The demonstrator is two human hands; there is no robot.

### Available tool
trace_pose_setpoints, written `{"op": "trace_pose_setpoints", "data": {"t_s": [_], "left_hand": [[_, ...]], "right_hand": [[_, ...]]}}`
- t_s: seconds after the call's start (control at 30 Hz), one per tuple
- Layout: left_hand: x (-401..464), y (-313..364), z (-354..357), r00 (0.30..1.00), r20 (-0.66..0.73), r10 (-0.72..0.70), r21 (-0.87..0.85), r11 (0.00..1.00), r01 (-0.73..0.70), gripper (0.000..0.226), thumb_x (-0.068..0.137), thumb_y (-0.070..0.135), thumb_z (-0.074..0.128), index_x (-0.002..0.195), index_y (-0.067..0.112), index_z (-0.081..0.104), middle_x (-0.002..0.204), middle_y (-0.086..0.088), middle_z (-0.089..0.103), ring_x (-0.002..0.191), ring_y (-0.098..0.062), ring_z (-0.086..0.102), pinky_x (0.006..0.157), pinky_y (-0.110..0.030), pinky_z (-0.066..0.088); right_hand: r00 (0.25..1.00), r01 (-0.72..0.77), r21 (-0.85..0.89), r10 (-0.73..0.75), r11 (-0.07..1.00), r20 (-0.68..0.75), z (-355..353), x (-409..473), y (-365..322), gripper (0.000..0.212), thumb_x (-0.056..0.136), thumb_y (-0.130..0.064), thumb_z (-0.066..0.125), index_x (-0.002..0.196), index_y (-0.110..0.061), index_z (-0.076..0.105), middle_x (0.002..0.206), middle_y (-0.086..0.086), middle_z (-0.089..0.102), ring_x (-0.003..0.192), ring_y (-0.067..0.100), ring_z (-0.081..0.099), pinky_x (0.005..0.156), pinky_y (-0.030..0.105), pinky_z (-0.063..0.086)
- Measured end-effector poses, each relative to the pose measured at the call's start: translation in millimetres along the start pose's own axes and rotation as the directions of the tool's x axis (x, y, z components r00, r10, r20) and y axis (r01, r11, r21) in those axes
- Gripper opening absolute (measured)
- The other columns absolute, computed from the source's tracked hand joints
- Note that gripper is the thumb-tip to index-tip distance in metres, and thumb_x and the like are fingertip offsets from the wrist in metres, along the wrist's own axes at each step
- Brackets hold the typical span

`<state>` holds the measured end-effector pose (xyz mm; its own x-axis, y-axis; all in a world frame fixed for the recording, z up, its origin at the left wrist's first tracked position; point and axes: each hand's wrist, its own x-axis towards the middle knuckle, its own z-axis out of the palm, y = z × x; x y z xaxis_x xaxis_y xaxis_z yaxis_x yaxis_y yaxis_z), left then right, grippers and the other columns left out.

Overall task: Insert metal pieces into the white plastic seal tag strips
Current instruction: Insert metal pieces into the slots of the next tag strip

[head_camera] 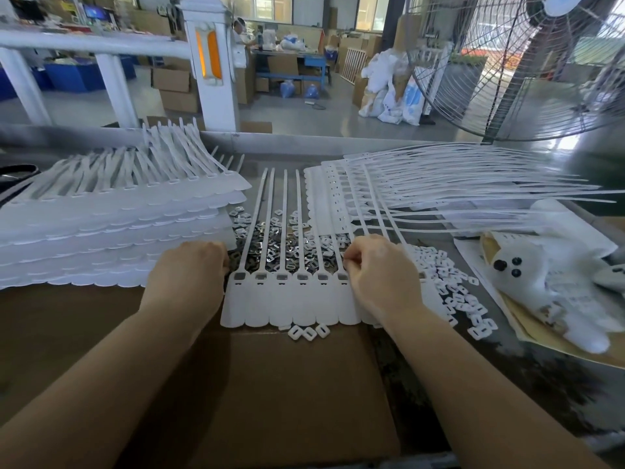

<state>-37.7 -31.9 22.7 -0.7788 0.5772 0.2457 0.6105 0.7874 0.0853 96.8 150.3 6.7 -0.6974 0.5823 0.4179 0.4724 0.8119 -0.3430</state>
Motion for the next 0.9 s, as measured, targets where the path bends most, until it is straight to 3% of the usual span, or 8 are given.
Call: {"op": "trace_pose_setpoints", "data": {"t_s": [0.1,0.23,0.3,0.53,0.9], "left_hand": [[5.9,10.1,-1.7,0.999,-0.048,0.015,-0.039,0.999,-0.017,0.024,0.092,0.009,0.049,0.106,0.020,0.066,0.100,-0.004,0.067,0.091,-0.024,0.060,0.073,-0.031,0.046],[12.4,34.9,-2.1,0.997,-0.047,0.058,-0.337,0.939,-0.071,0.025,0.093,0.012,0.049,0.106,0.019,0.069,0.101,-0.005,0.068,0.087,-0.023,0.060,0.074,-0.029,0.047],[19.2,48.5,1.5,0.994,-0.013,0.110,-0.406,0.908,-0.106,0.023,0.092,0.012,0.051,0.104,0.017,0.070,0.101,-0.003,0.068,0.084,-0.019,0.059,0.074,-0.025,0.045],[46.5,75.3,18.6,0.990,0.063,0.126,-0.446,0.891,-0.085,0.022,0.093,0.019,0.053,0.108,0.020,0.069,0.113,-0.003,0.065,0.099,-0.022,0.060,0.087,-0.032,0.049],[54.6,84.7,25.7,0.997,0.076,0.033,-0.434,0.901,0.003,0.013,0.090,0.028,0.060,0.093,0.023,0.072,0.102,0.001,0.067,0.091,-0.021,0.061,0.078,-0.031,0.050]], "right_hand": [[1.000,0.008,-0.035,-0.008,0.999,-0.009,3.7,0.5,-0.5,0.015,0.094,-0.021,0.050,0.096,-0.019,0.065,0.098,-0.004,0.061,0.082,0.009,0.050,0.072,0.018,0.029],[1.000,-0.006,-0.082,0.004,0.997,-0.023,9.2,-0.7,0.1,0.019,0.096,-0.019,0.045,0.100,-0.017,0.063,0.101,-0.002,0.059,0.087,0.013,0.050,0.072,0.022,0.028],[1.000,0.003,-0.114,-0.006,0.993,-0.025,11.7,-1.8,1.1,0.020,0.096,-0.018,0.043,0.101,-0.015,0.062,0.101,-0.001,0.058,0.088,0.014,0.050,0.072,0.023,0.027],[0.999,0.005,-0.133,-0.012,0.991,-0.051,14.2,-3.6,1.0,0.015,0.094,-0.018,0.046,0.094,-0.014,0.060,0.094,0.000,0.059,0.086,0.016,0.050,0.070,0.024,0.028],[0.998,0.031,-0.133,-0.038,0.991,-0.050,12.9,-4.2,1.3,0.019,0.096,-0.021,0.042,0.096,-0.015,0.060,0.095,-0.001,0.059,0.086,0.014,0.050,0.074,0.023,0.036]]}}
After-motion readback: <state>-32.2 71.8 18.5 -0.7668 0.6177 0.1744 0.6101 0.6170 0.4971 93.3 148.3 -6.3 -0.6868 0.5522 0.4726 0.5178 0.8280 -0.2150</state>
